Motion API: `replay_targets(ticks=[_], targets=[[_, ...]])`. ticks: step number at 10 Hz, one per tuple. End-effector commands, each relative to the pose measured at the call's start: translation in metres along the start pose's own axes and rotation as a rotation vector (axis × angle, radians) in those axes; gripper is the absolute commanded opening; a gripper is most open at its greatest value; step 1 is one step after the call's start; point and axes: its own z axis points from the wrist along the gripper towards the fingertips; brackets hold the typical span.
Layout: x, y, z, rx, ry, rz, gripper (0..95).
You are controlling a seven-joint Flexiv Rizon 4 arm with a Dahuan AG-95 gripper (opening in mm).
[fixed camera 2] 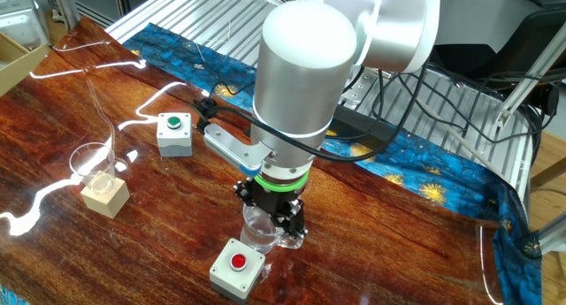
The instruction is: Pour the water from one cup into another empty cup
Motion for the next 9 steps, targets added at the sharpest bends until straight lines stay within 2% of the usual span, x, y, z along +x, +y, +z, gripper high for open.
replay_targets(ticks=[1, 4, 7, 9], targets=[[0.0003, -0.0016, 0.0002, -0.001, -0.003, 0.005, 0.0], [0.0003, -0.0016, 0.0002, -0.001, 0.005, 0.005, 0.0], [0.0004, -0.0010, -0.0016, -0.016, 0.019, 0.017, 0.0], [0.0022, -0.0021, -0.0037, -0.019, 0.016, 0.020, 0.0]])
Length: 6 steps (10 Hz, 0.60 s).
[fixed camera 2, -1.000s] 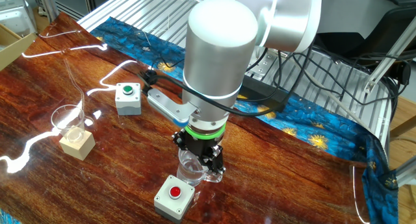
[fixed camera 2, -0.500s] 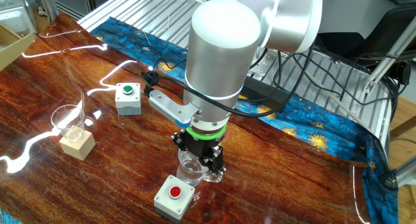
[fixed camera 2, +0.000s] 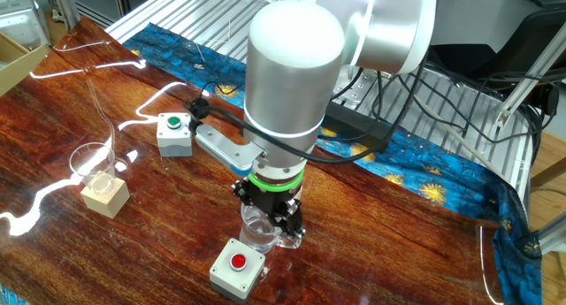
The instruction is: Pour the water from one cup into another empty cup
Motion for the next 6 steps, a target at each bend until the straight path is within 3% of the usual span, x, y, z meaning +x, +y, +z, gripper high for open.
replay_targets(ticks=[1, 6], targets=[[0.0026, -0.0023, -0.0032, -0.002, -0.006, 0.002, 0.0], [0.0100, -0.0105, -0.0129, -0.002, -0.004, -0.008, 0.0]])
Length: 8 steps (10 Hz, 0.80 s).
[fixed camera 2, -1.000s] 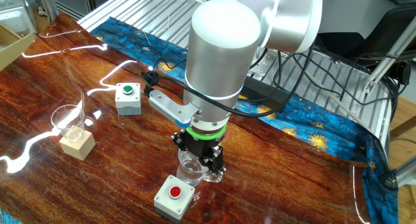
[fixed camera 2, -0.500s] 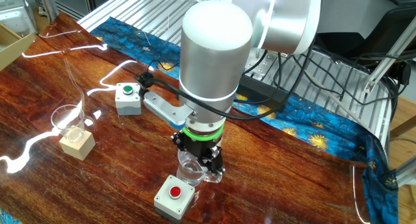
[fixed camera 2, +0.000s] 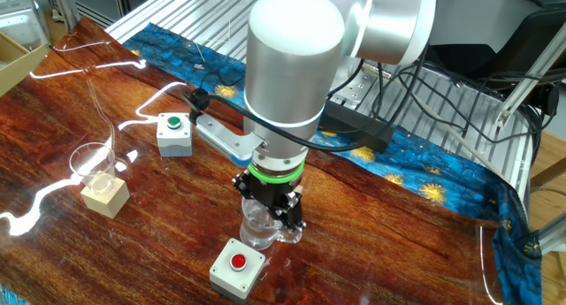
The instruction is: Pour the water from one cup into another empty cup
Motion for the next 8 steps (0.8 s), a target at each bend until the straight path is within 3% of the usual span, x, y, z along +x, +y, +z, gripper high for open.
replay_targets(ticks=[1, 8], targets=[[0.005, -0.004, -0.005, 0.001, -0.010, 0.012, 0.0], [0.013, -0.022, -0.020, 0.003, -0.001, 0.055, 0.0]])
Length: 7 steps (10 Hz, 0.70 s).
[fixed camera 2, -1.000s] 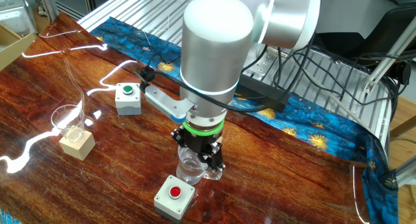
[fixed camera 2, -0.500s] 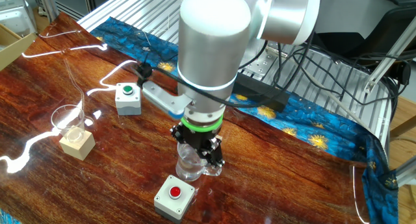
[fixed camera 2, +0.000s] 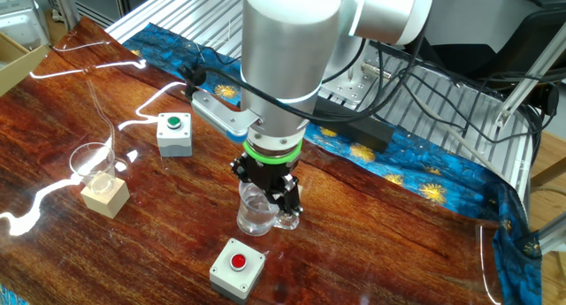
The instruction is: Pour the water from one cup into another empty cup
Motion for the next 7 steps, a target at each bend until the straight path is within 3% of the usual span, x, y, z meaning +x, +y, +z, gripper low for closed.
replay_targets(ticks=[1, 7], targets=[[0.000, -0.004, -0.005, -0.001, 0.004, 0.007, 0.0], [-0.003, -0.025, -0.021, -0.008, 0.010, 0.029, 0.0]])
